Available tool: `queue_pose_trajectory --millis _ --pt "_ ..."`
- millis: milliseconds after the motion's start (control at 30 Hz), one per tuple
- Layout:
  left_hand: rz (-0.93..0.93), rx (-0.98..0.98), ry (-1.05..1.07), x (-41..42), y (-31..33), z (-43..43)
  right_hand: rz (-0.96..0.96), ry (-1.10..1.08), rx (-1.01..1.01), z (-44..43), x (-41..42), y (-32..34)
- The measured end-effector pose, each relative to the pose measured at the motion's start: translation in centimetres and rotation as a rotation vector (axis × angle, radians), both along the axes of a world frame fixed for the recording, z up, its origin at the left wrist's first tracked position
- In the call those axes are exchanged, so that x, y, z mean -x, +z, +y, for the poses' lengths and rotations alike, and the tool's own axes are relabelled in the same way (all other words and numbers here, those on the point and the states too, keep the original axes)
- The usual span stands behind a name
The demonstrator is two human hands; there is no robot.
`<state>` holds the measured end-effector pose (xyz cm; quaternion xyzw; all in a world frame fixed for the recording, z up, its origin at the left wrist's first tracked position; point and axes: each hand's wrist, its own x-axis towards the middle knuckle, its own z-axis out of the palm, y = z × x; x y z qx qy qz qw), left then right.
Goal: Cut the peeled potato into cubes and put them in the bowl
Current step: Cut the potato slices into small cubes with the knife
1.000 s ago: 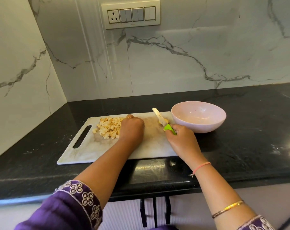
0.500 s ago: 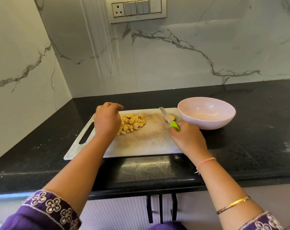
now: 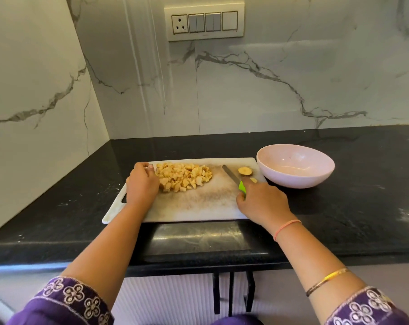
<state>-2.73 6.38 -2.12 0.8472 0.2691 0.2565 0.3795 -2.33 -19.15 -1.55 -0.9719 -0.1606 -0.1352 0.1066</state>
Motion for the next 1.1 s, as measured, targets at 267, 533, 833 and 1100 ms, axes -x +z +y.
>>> queue_pose_trajectory --millis 267,533,833,1100 --pt "0.028 -0.014 -0.016 1.5 0.3 -0.5 0.035 0.029 -0.013 -0.4 0.8 0.8" --pt "0.095 -0.186 0.017 3.9 0.1 -0.6 0.101 0.049 -0.049 -0.8 2.3 0.6" --pt "-0.100 -0.488 -0.131 4.4 0.8 -4.5 0.348 0.172 -0.832 -1.4 0.1 1.3" --pt "-0.033 -0.560 -0.623 2.1 0.7 -11.1 0.729 0.307 -1.436 -3.2 0.0 2.0"
